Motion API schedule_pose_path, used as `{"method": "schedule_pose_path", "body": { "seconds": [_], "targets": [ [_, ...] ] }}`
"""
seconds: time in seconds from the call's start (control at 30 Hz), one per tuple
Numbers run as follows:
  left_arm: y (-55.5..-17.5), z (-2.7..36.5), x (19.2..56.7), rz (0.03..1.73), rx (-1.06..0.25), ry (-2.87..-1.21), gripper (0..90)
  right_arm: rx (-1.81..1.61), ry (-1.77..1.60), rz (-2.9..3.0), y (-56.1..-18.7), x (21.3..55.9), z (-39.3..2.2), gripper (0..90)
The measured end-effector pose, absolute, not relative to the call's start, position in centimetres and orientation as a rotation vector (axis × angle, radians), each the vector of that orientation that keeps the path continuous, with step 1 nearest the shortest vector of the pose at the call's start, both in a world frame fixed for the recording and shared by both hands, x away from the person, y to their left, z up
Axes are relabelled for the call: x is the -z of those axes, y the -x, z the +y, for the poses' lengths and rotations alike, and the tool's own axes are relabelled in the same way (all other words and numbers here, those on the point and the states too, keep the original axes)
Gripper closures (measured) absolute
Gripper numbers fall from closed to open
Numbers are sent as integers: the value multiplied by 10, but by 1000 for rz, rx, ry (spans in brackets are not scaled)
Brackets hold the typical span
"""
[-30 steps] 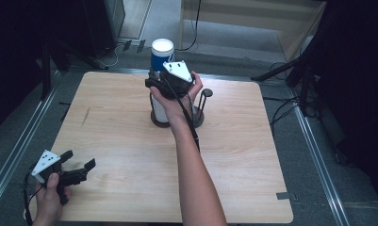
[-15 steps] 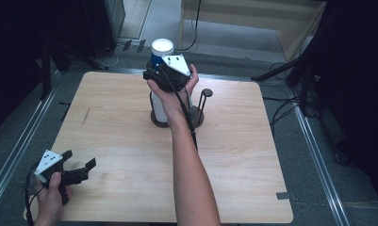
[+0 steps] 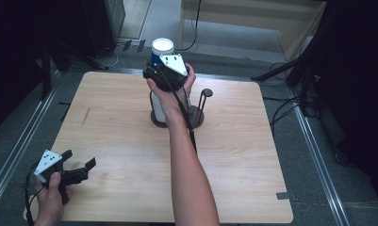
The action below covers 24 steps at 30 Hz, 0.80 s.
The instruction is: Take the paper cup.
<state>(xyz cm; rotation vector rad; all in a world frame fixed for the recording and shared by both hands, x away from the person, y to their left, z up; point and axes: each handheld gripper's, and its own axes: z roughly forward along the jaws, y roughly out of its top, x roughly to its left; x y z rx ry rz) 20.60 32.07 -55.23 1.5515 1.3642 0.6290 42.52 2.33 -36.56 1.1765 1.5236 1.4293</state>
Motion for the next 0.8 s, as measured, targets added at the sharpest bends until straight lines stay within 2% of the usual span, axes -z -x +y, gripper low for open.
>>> {"method": "schedule_pose_path", "body": {
  "seconds": [0.8],
  "targets": [
    [-206, 320, 552, 1362, -635, -1555, 9, -1591, -1096, 1341, -416, 327, 15, 215]
  ]
}}
